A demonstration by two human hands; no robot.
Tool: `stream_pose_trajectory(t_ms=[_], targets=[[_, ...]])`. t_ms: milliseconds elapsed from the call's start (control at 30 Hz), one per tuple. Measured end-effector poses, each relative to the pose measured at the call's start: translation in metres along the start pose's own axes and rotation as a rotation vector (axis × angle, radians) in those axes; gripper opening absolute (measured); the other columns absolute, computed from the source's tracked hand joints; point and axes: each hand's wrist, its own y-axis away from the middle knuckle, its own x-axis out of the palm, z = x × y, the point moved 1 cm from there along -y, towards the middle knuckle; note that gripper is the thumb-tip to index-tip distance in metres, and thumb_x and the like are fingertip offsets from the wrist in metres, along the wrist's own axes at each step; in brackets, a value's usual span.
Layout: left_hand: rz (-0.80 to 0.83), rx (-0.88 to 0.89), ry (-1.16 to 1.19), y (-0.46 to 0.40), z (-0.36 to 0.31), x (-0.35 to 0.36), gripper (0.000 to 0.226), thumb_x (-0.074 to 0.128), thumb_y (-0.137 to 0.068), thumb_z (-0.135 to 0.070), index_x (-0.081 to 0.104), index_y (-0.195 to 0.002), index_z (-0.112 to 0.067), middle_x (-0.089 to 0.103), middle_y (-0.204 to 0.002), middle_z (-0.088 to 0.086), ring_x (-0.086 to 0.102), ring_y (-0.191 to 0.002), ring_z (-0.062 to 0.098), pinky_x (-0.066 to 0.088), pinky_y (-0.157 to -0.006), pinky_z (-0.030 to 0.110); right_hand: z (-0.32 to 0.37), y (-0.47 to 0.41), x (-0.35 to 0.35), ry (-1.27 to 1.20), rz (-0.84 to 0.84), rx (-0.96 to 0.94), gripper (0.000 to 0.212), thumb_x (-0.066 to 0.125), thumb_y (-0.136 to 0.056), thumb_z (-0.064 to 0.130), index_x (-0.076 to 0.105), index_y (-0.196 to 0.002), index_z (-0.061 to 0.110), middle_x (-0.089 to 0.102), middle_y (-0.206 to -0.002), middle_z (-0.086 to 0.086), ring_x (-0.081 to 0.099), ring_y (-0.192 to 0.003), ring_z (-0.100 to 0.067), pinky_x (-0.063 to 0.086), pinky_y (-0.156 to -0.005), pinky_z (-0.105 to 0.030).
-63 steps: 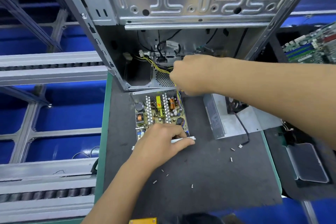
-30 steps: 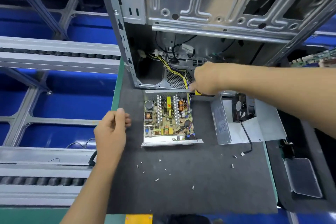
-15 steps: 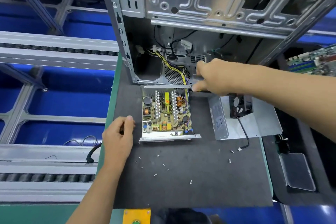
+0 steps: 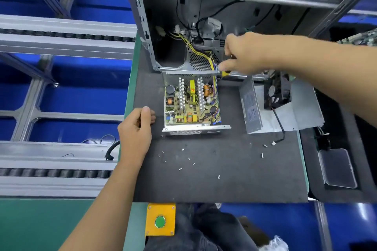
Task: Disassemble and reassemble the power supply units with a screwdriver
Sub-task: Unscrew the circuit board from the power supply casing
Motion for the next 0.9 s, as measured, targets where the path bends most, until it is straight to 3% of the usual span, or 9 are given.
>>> stream_pose_trajectory(t_ms=[67, 167, 333, 433, 533, 633, 767, 833, 900], targets=[[-0.023, -0.007, -0.002, 0.005, 0.001, -0.009, 0.031, 0.047, -0.100, -0.040, 0.067, -0.079, -0.030, 0.071, -0.080, -0.018, 0.070, -0.080, 0.005, 0.053, -0.079, 0.019, -0.003, 0.003, 0.000, 0.004, -0.052, -0.087, 0.031, 0.068, -0.089, 0.037, 0.049, -0.105, 0.018, 0.045, -0.094, -0.004, 0.055, -0.091, -0.034, 0.047, -0.079, -0.041], [-0.059, -0.011, -0.007, 0.016, 0.007, -0.019, 0.034, 0.047, -0.101, -0.037, 0.069, -0.083, -0.018, 0.071, -0.081, -0.018, 0.070, -0.080, 0.005, 0.052, -0.078, 0.016, -0.005, 0.007, 0.003, 0.079, -0.223, -0.168, 0.010, 0.071, -0.088, 0.023, 0.067, -0.093, 0.016, 0.052, -0.095, -0.008, 0.056, -0.090, -0.037, 0.044, -0.072, -0.037], [-0.074, 0.018, -0.061, 0.033, 0.008, -0.022, 0.033, 0.046, -0.102, -0.040, 0.068, -0.086, -0.019, 0.072, -0.082, -0.015, 0.071, -0.083, 0.010, 0.055, -0.082, 0.030, -0.001, 0.002, 0.012, 0.128, -0.278, -0.009, 0.041, 0.045, -0.102, 0.039, 0.050, -0.082, 0.004, 0.041, -0.082, -0.018, 0.047, -0.078, -0.039, 0.039, -0.066, -0.040], [-0.116, 0.082, -0.107, 0.044, 0.005, -0.018, 0.032, 0.045, -0.102, -0.038, 0.066, -0.084, -0.021, 0.068, -0.079, -0.010, 0.067, -0.078, 0.013, 0.052, -0.074, 0.032, 0.009, 0.000, 0.010, 0.088, -0.172, 0.027, 0.044, 0.050, -0.098, 0.050, 0.043, -0.104, 0.007, 0.042, -0.098, -0.020, 0.053, -0.088, -0.041, 0.045, -0.075, -0.044], [-0.167, 0.183, -0.164, 0.058, -0.001, -0.010, 0.034, 0.046, -0.102, -0.028, 0.060, -0.075, -0.014, 0.059, -0.069, -0.002, 0.053, -0.065, 0.018, 0.041, -0.062, 0.030, 0.007, 0.005, 0.007, 0.106, -0.113, -0.031, 0.032, 0.060, -0.092, 0.022, 0.050, -0.118, 0.006, 0.046, -0.123, -0.025, 0.059, -0.095, -0.045, 0.053, -0.083, -0.052], [-0.161, 0.350, -0.202, 0.075, -0.018, 0.004, 0.041, 0.048, -0.101, -0.018, 0.050, -0.062, -0.006, 0.045, -0.058, 0.002, 0.035, -0.056, 0.018, 0.027, -0.055, 0.018, 0.001, 0.010, 0.011, 0.098, -0.250, -0.120, 0.015, 0.058, -0.090, 0.006, 0.064, -0.103, 0.006, 0.052, -0.119, -0.024, 0.057, -0.097, -0.043, 0.047, -0.073, -0.040], [0.009, 0.655, -0.218, 0.095, -0.045, 0.033, 0.043, 0.051, -0.099, -0.012, 0.050, -0.057, -0.005, 0.040, -0.055, 0.002, 0.028, -0.057, 0.013, 0.026, -0.055, 0.022, -0.005, 0.009, 0.015, 0.104, -0.322, -0.084, 0.027, 0.053, -0.100, 0.027, 0.056, -0.104, 0.001, 0.051, -0.116, -0.027, 0.054, -0.100, -0.043, 0.037, -0.071, -0.039], [0.200, 0.737, -0.239, 0.102, -0.055, 0.053, 0.038, 0.054, -0.099, -0.017, 0.063, -0.065, -0.004, 0.054, -0.059, 0.005, 0.044, -0.058, 0.019, 0.039, -0.056, 0.028, -0.002, 0.005, 0.017, 0.159, -0.319, -0.081, 0.023, 0.041, -0.105, 0.024, 0.053, -0.105, 0.004, 0.050, -0.117, -0.029, 0.053, -0.104, -0.044, 0.034, -0.073, -0.042], [0.445, 0.771, -0.301, 0.106, -0.066, 0.077, 0.025, 0.061, -0.097, -0.017, 0.071, -0.079, -0.004, 0.066, -0.072, 0.006, 0.060, -0.066, 0.026, 0.050, -0.064, 0.036, 0.000, 0.003, 0.018, 0.136, -0.303, -0.057, 0.028, 0.039, -0.105, 0.027, 0.051, -0.119, 0.005, 0.048, -0.114, -0.024, 0.052, -0.098, -0.043, 0.035, -0.070, -0.042]])
